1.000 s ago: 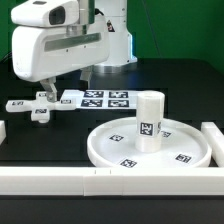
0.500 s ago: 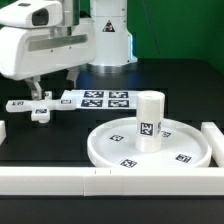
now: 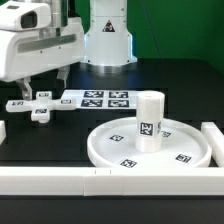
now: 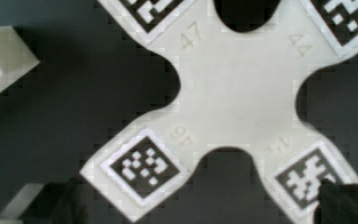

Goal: Assemble round table

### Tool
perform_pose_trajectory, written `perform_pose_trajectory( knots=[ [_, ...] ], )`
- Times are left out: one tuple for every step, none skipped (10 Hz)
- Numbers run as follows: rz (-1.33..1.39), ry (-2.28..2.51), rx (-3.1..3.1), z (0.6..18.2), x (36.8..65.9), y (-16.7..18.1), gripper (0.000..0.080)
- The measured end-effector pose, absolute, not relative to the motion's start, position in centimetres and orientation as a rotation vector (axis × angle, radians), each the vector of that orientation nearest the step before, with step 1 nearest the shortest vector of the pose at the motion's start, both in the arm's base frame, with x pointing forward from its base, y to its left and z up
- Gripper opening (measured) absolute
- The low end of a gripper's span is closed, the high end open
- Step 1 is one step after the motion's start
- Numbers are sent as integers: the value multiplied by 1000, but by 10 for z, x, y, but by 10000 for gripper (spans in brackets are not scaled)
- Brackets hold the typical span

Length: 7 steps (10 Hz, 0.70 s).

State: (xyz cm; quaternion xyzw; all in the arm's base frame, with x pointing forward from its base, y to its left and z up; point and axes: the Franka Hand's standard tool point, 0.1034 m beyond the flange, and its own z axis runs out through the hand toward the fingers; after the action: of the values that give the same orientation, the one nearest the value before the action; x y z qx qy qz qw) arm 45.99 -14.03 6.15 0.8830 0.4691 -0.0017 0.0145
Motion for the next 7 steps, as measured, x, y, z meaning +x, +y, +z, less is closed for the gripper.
perform_pose_trajectory(
  knots=[
    [-28, 1506, 2738, 56, 456, -146, 649],
    [-30, 1534, 2723, 48, 447, -148, 649],
    [-41, 1555, 2720, 46, 441, -150, 649],
    [-44, 1552, 2724, 45, 440, -151, 649],
    [-46, 1552, 2725, 44, 439, -151, 649],
    [-51, 1553, 2728, 42, 438, -151, 649],
    [-54, 1554, 2729, 40, 439, -151, 649]
  ],
)
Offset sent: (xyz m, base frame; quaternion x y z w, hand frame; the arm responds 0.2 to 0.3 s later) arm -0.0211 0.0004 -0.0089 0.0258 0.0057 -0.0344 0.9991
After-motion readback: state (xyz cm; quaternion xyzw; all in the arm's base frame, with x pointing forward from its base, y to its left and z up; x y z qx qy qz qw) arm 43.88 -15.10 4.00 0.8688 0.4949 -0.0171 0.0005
